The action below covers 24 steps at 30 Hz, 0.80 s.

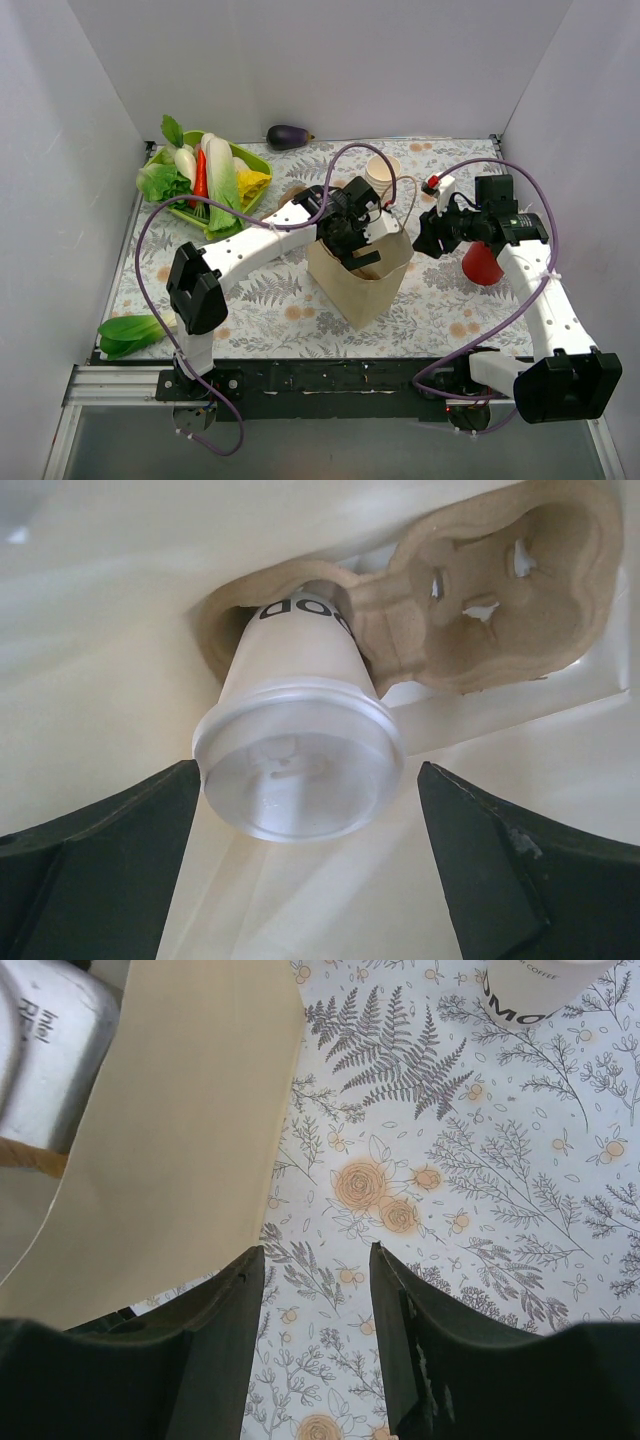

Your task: Pack the takeout coffee

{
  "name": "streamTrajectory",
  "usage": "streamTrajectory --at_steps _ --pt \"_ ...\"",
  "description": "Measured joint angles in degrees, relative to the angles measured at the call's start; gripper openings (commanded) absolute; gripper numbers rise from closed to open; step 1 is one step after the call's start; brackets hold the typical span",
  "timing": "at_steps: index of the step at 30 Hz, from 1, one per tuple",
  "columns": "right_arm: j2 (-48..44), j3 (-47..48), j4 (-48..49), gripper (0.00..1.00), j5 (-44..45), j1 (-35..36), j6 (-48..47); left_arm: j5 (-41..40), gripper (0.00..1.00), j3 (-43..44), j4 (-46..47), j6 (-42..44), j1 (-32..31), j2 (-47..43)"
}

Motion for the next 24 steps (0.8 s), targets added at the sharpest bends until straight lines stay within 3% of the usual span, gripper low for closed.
streamTrajectory --at_steps 24 --pt "1.36 2.32 0.87 0.55 1.36 -0.72 1.03 6.91 0.98 6.60 1.92 -5.81 0.00 -2.45"
